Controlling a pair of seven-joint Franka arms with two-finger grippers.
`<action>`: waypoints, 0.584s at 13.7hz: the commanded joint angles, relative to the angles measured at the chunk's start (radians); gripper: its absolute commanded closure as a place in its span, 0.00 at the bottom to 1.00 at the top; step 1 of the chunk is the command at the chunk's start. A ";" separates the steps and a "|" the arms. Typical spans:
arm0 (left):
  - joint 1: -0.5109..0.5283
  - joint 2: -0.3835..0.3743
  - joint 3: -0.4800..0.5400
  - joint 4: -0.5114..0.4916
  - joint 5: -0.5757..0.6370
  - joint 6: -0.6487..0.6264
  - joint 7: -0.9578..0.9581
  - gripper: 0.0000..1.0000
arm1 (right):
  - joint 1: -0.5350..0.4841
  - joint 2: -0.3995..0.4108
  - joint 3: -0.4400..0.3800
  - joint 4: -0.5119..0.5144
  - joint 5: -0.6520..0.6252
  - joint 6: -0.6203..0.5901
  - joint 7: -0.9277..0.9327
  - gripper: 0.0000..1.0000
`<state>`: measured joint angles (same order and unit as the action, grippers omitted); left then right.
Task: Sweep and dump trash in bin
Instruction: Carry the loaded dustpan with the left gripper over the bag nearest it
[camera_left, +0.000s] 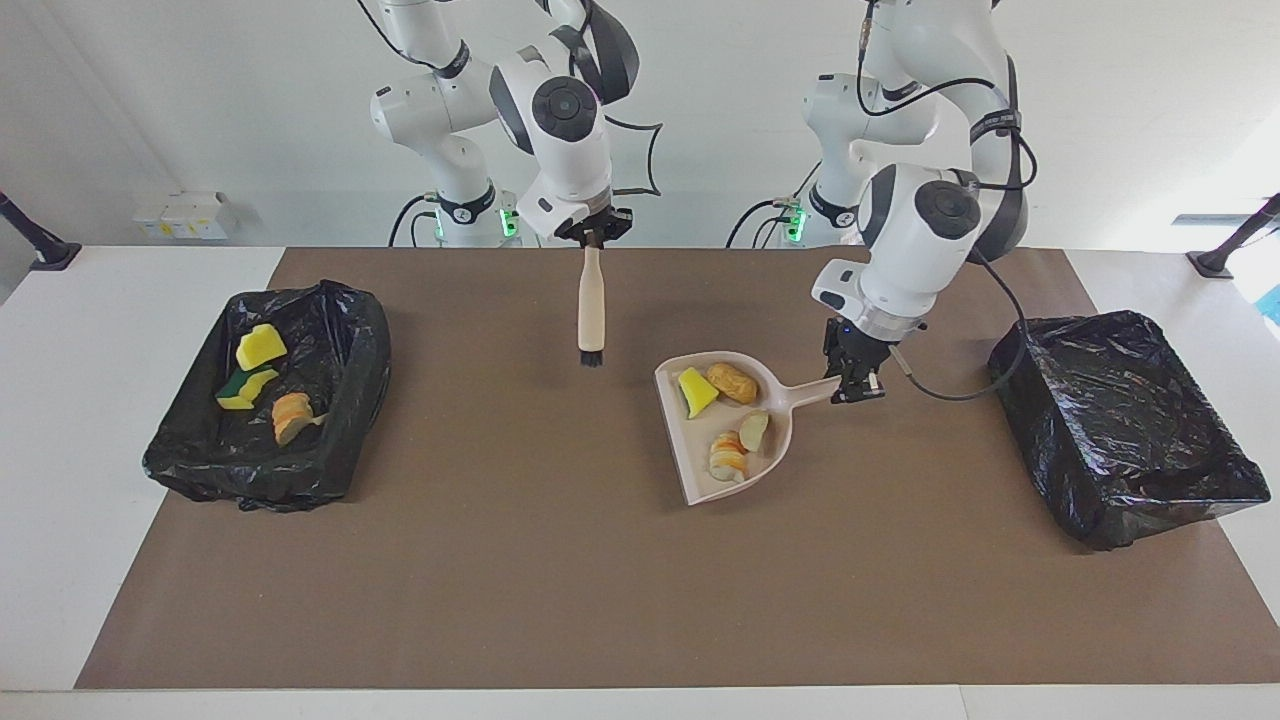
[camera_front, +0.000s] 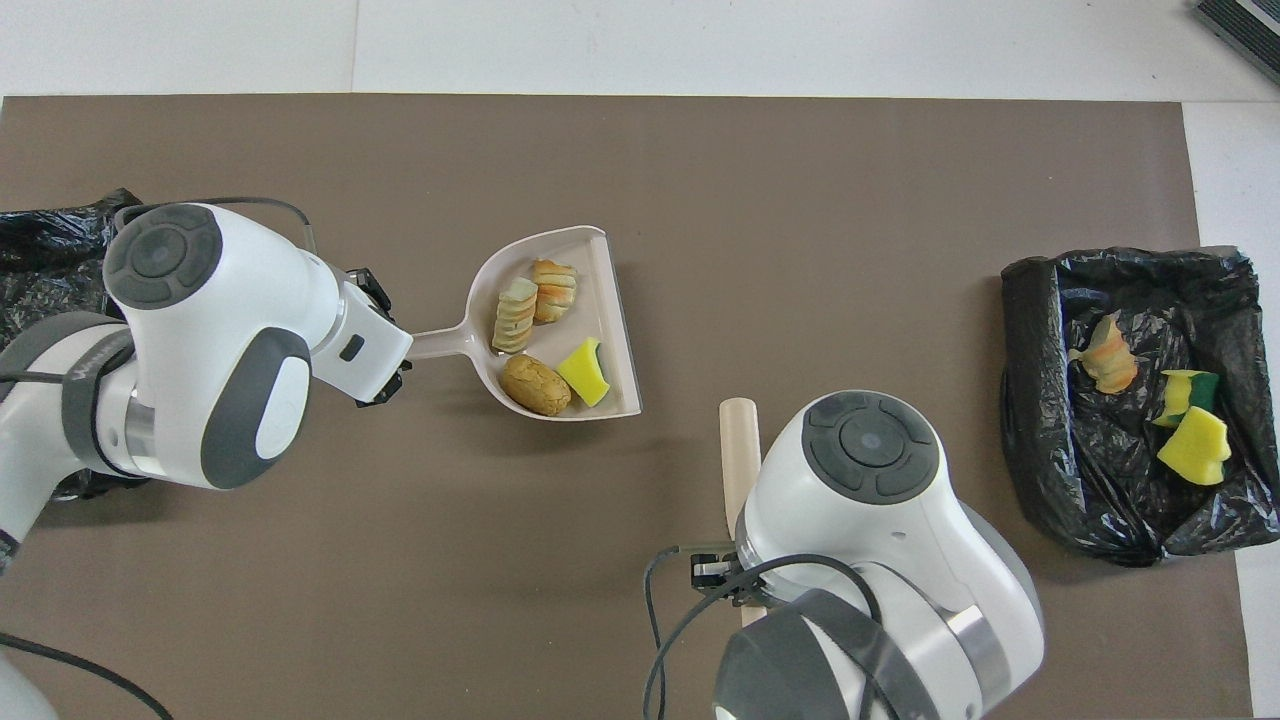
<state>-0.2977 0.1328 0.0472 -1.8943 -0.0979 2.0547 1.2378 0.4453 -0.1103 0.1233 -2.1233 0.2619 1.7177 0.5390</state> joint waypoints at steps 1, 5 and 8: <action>0.089 -0.007 -0.009 0.072 -0.034 -0.083 0.118 1.00 | 0.056 0.006 -0.001 -0.056 0.028 0.104 0.010 1.00; 0.231 -0.006 -0.010 0.126 -0.059 -0.156 0.314 1.00 | 0.151 0.064 -0.002 -0.072 0.028 0.222 0.050 1.00; 0.336 -0.006 -0.010 0.145 -0.060 -0.191 0.446 1.00 | 0.177 0.084 -0.001 -0.087 0.028 0.253 0.062 1.00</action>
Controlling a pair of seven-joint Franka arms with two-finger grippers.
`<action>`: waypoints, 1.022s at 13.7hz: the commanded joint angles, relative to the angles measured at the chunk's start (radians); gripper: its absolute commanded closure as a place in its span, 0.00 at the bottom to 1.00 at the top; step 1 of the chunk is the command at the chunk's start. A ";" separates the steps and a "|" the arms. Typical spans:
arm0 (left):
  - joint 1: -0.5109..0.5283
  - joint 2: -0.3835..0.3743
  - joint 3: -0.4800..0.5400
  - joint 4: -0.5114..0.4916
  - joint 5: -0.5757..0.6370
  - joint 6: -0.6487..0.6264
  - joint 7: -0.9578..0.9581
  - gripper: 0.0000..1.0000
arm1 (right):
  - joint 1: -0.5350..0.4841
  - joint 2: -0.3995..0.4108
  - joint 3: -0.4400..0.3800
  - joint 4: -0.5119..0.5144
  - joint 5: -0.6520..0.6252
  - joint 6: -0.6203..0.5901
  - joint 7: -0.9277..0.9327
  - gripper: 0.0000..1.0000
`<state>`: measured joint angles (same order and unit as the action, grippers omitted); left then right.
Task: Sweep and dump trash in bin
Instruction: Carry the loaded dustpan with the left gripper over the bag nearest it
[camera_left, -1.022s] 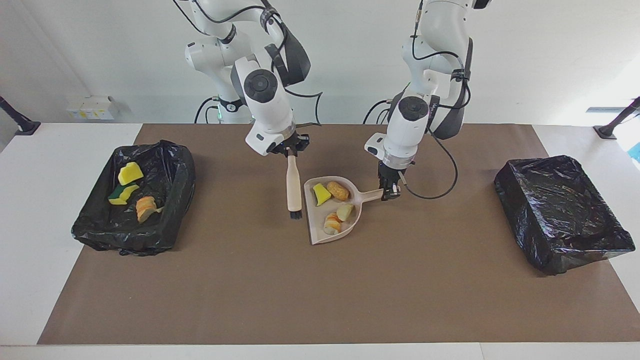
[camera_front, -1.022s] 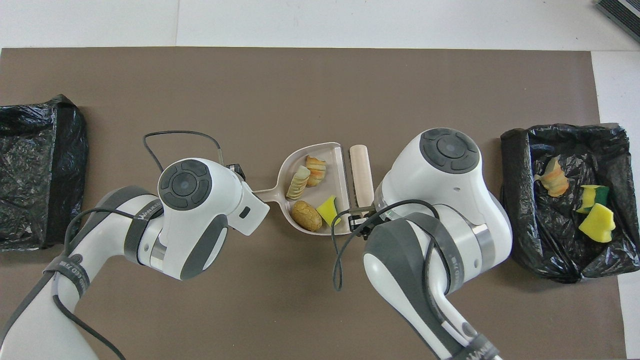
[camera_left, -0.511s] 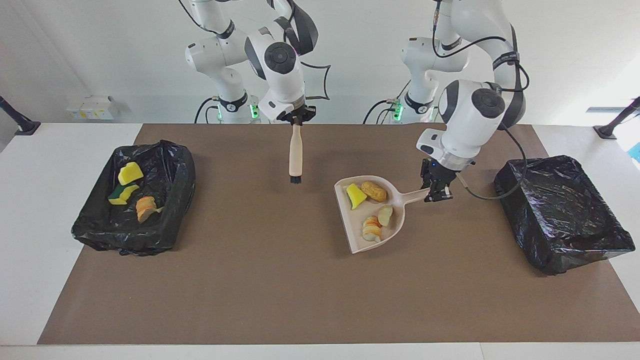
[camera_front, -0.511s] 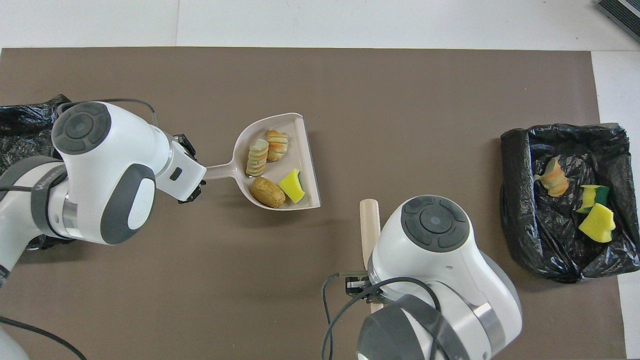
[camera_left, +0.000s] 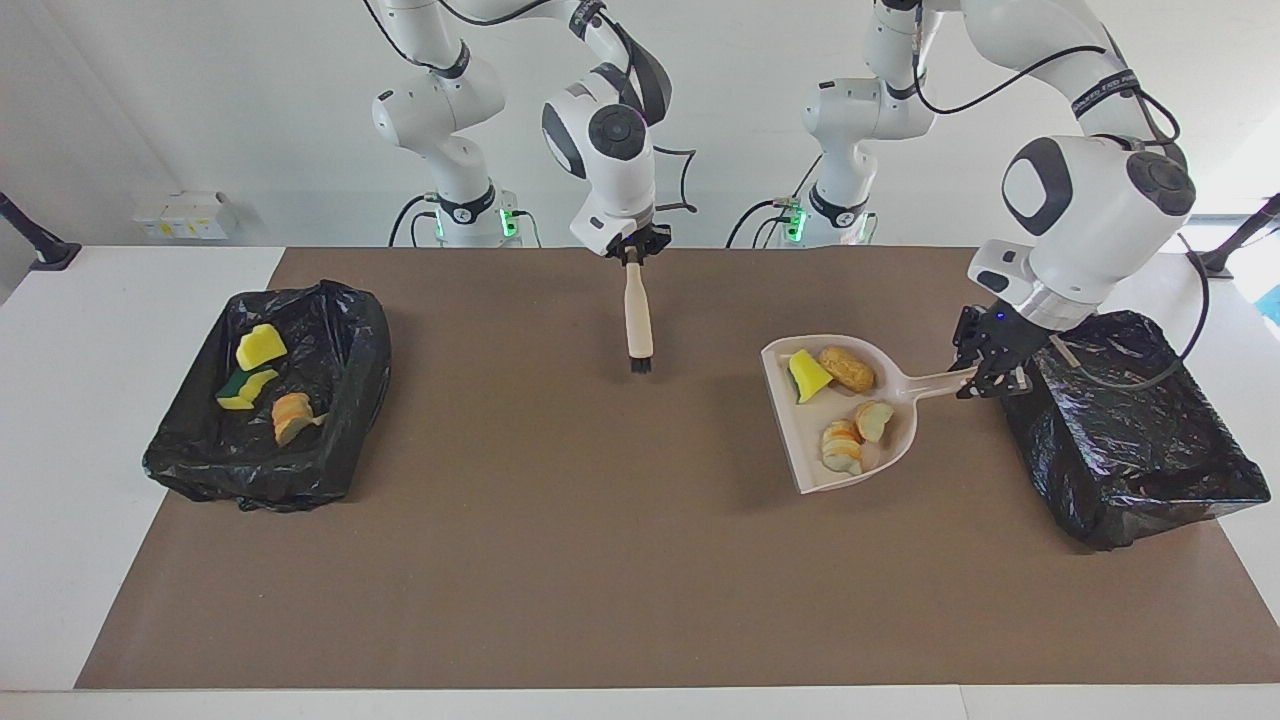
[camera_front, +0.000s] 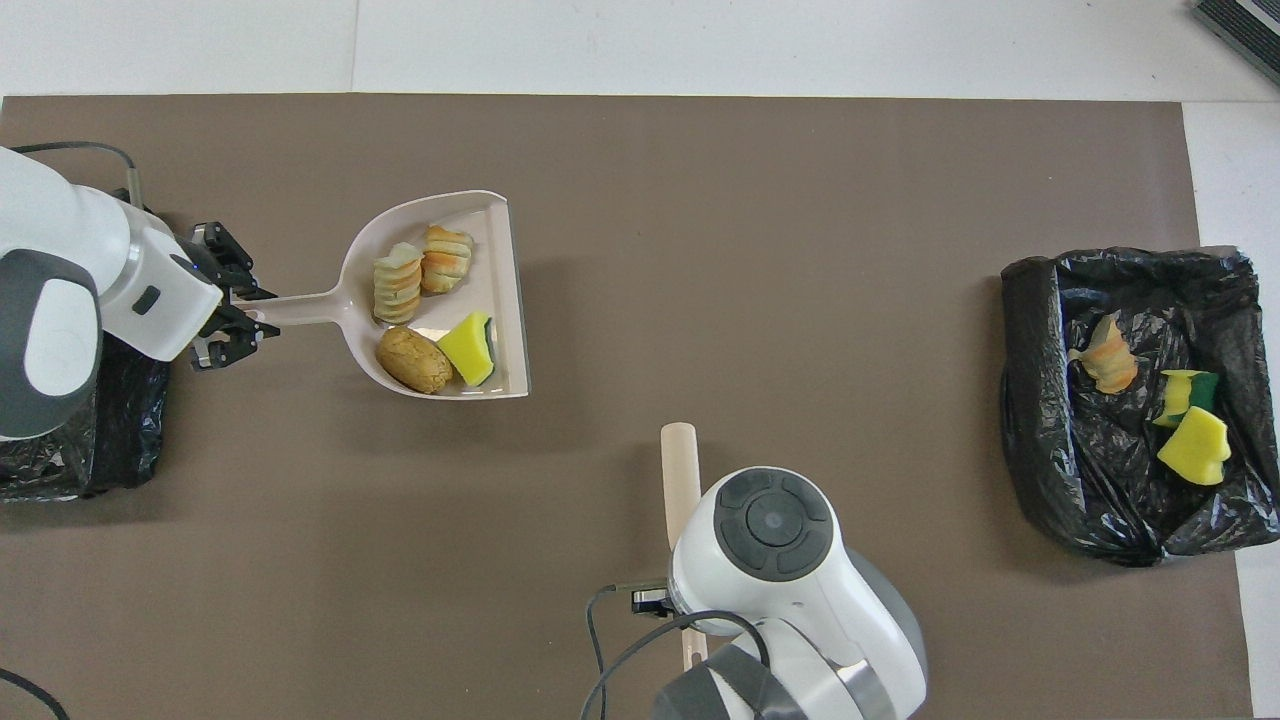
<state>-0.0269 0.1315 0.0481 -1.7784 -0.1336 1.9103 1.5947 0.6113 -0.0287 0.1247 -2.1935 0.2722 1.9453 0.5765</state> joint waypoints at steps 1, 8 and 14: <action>0.100 -0.006 -0.011 0.034 -0.024 -0.056 0.134 1.00 | 0.016 0.022 -0.002 -0.017 0.018 0.030 0.048 1.00; 0.392 0.005 -0.011 0.088 -0.021 -0.108 0.504 1.00 | 0.053 0.067 -0.002 -0.019 0.016 0.106 0.085 0.90; 0.532 0.169 0.001 0.408 0.011 -0.272 0.608 1.00 | 0.050 0.065 -0.003 -0.035 0.016 0.116 0.046 0.90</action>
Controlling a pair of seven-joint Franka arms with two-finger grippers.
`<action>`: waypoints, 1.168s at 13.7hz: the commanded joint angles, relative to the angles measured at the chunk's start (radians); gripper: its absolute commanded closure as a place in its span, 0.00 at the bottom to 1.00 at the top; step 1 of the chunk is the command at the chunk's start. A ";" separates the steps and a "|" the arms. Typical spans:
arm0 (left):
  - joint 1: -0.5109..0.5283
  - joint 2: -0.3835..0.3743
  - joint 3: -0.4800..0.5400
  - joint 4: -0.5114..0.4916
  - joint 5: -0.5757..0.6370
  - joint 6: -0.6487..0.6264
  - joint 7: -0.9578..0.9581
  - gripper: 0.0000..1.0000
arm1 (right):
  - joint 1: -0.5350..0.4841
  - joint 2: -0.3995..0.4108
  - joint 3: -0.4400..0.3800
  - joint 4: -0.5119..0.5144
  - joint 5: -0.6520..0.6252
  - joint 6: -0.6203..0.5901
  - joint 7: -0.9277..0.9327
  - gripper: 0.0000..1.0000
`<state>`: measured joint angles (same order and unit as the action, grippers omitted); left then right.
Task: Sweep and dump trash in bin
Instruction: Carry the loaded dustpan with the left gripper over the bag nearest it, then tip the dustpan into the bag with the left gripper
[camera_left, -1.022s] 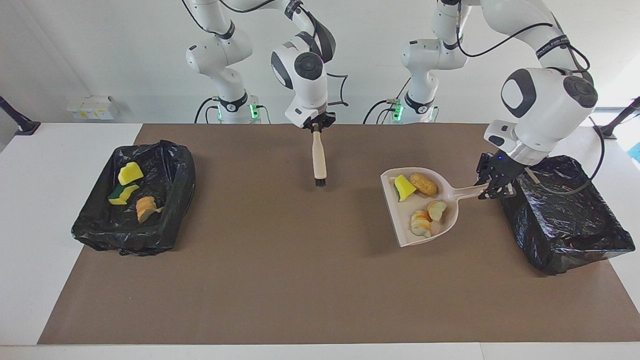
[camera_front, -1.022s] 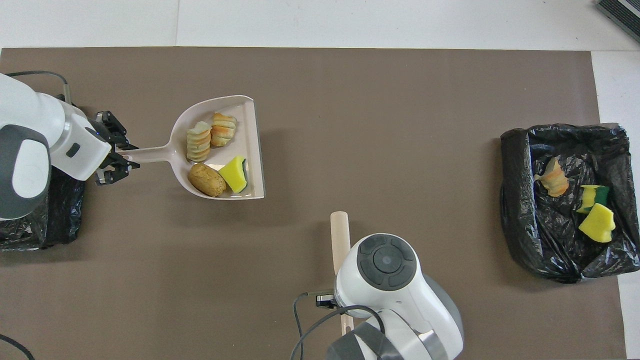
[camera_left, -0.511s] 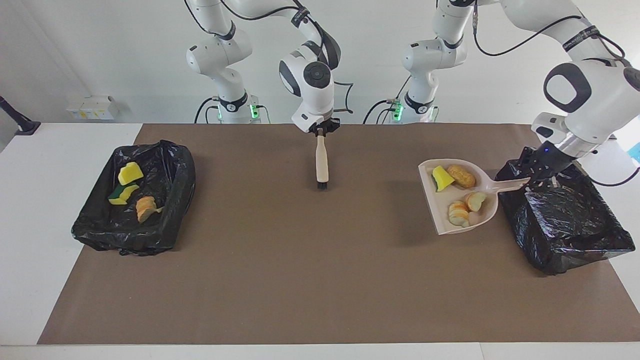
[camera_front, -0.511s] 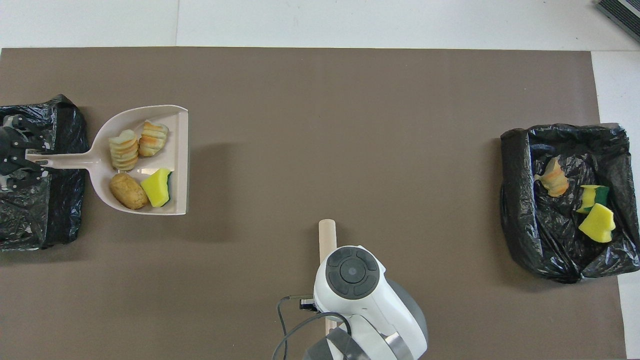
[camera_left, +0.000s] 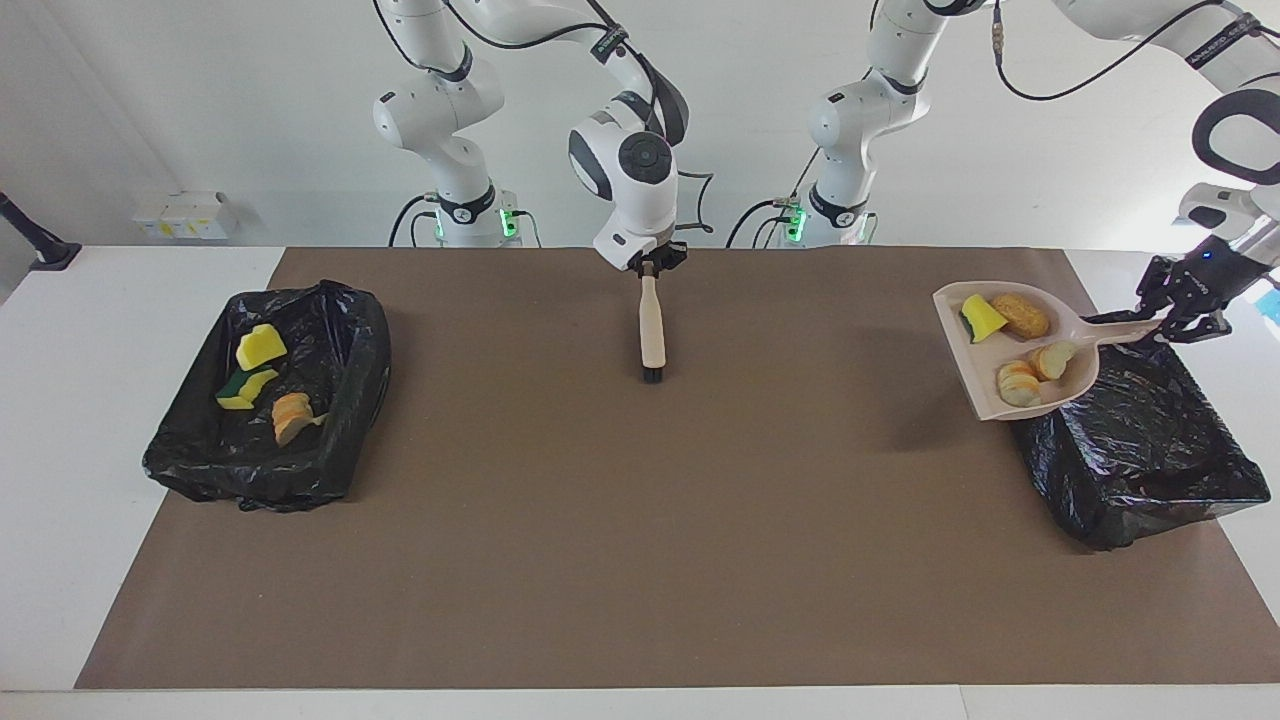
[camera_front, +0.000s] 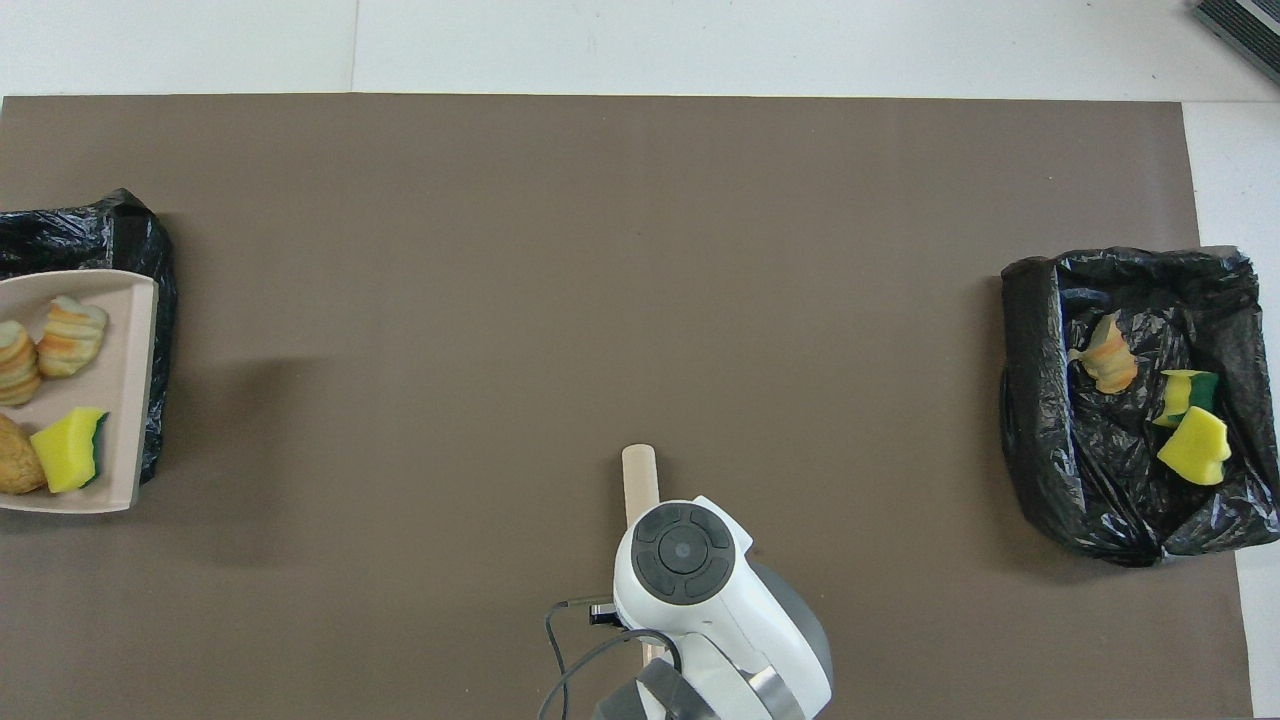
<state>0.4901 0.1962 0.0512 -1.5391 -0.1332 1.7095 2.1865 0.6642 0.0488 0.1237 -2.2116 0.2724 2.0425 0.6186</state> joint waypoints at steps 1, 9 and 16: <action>0.018 0.123 0.001 0.200 0.044 -0.068 0.018 1.00 | -0.005 -0.012 -0.002 -0.017 0.016 0.021 0.018 0.90; -0.002 0.108 -0.007 0.125 0.331 0.249 0.018 1.00 | -0.014 -0.006 -0.007 -0.002 0.016 0.016 0.021 0.00; -0.080 -0.006 -0.007 -0.110 0.654 0.412 -0.328 1.00 | -0.133 -0.018 -0.012 0.110 0.001 -0.016 0.012 0.00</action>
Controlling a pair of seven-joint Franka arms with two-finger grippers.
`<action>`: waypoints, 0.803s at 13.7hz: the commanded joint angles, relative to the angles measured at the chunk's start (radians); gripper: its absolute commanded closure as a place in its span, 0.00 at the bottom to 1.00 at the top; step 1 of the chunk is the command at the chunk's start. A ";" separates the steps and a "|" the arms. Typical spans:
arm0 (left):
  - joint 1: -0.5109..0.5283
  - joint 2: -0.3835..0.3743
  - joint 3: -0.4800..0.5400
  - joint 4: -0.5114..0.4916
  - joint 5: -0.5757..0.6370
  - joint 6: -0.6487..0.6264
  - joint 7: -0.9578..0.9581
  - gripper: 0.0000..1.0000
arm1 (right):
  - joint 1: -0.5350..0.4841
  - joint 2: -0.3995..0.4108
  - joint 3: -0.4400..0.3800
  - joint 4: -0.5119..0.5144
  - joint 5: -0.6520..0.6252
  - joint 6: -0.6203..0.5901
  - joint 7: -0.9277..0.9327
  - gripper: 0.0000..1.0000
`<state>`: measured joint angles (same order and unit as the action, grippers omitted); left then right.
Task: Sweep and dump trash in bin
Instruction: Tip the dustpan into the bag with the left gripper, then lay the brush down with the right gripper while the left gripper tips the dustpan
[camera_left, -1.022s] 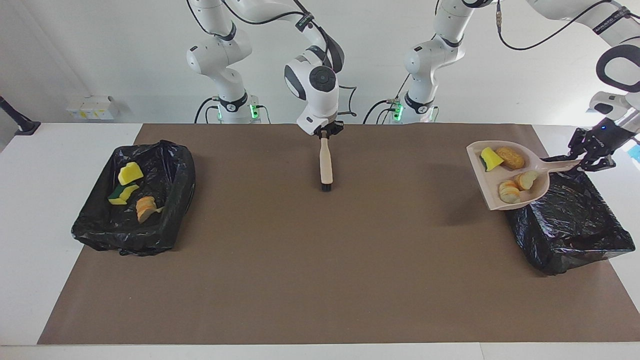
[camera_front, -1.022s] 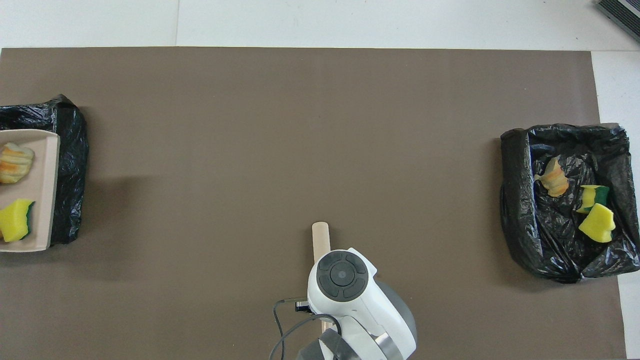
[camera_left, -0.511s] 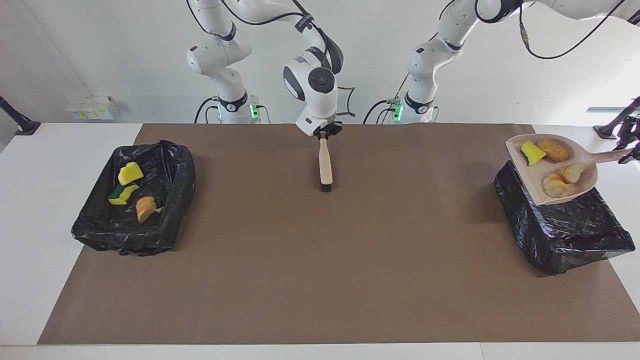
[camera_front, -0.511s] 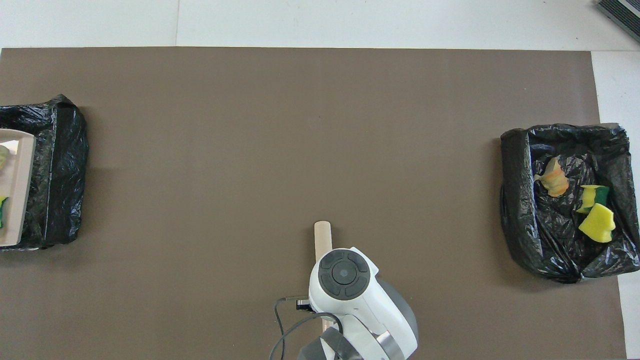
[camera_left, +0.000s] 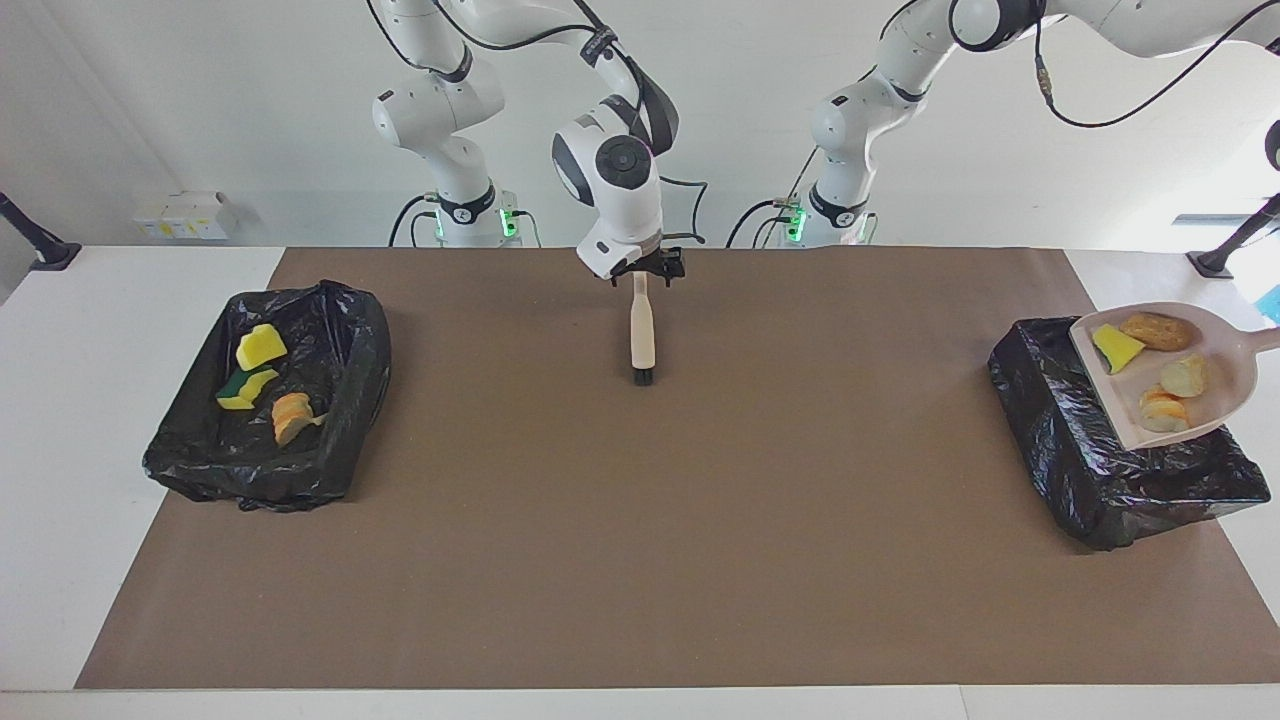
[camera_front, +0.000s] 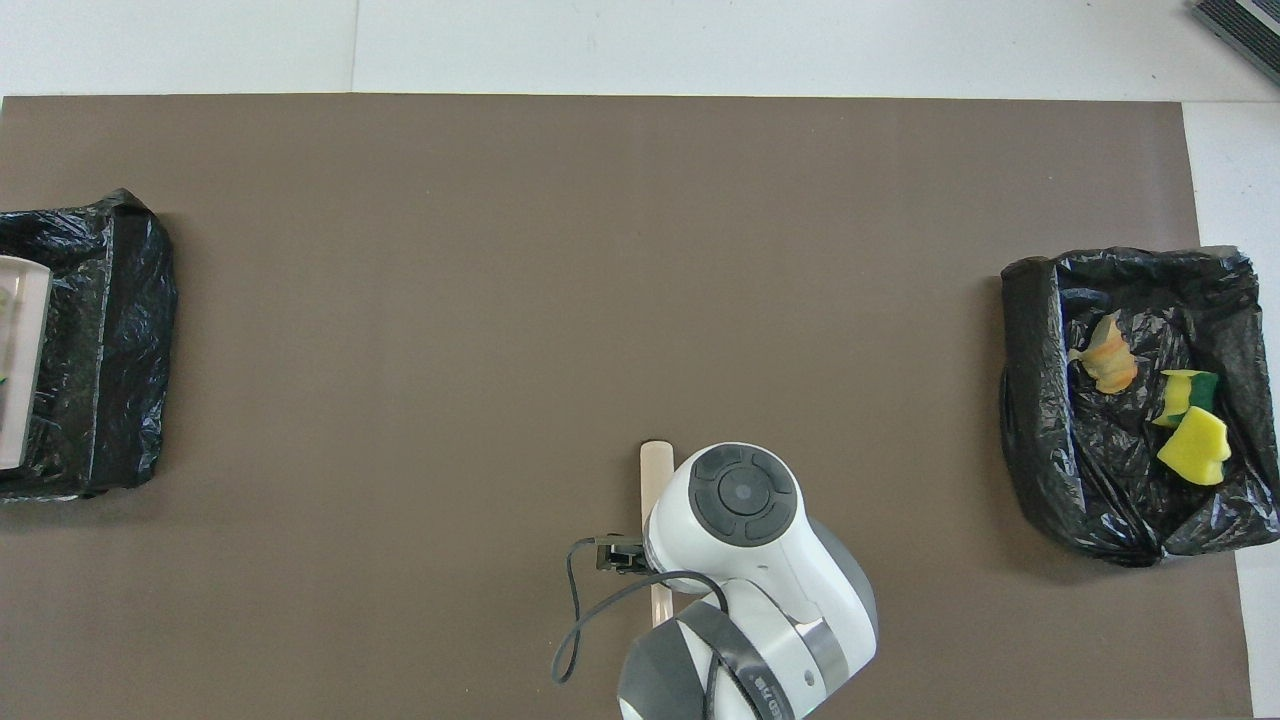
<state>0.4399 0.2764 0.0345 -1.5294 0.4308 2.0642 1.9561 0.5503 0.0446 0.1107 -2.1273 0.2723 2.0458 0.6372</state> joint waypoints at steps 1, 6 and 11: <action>-0.033 -0.091 0.010 -0.127 0.124 0.062 -0.138 1.00 | -0.035 -0.019 -0.002 0.045 -0.001 -0.045 -0.005 0.00; -0.061 -0.101 0.010 -0.127 0.299 0.076 -0.230 1.00 | -0.119 -0.077 -0.005 0.142 -0.091 -0.243 -0.021 0.00; -0.055 -0.160 0.010 -0.135 0.411 0.120 -0.226 1.00 | -0.289 -0.182 -0.003 0.159 -0.142 -0.329 -0.147 0.00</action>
<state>0.3862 0.1771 0.0388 -1.6143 0.8081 2.1535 1.7469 0.3417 -0.0850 0.0980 -1.9610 0.1543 1.7514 0.5768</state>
